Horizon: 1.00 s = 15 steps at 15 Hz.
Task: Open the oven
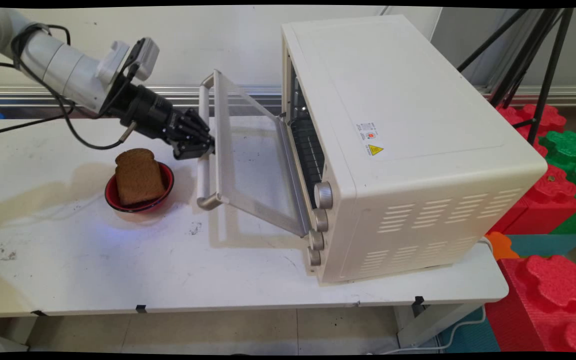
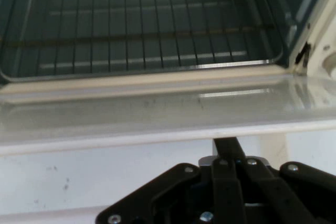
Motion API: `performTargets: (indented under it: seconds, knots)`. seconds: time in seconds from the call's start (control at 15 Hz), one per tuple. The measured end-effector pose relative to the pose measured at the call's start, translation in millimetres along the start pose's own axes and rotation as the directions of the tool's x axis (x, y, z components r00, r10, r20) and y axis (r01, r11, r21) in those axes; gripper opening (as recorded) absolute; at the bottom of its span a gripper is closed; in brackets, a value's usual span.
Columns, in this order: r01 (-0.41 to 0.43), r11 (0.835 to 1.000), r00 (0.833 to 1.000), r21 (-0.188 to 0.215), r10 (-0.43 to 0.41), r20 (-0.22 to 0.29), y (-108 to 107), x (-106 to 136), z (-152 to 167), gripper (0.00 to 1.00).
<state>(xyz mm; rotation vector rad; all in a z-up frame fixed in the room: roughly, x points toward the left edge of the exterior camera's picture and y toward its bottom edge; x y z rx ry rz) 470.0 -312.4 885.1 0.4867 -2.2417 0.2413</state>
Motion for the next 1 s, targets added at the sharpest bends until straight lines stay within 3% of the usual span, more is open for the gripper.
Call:
performTargets:
  seconds: [0.67,0.73,1.0]
  knots:
    - [0.023,1.000,0.997,-0.007,-0.022,0.072,9,-49,-9,0.00]
    - [0.020,1.000,0.997,-0.013,-0.019,0.077,-5,-46,0,0.00]
    - [0.030,0.999,0.995,-0.015,-0.029,0.100,4,-69,-6,0.00]
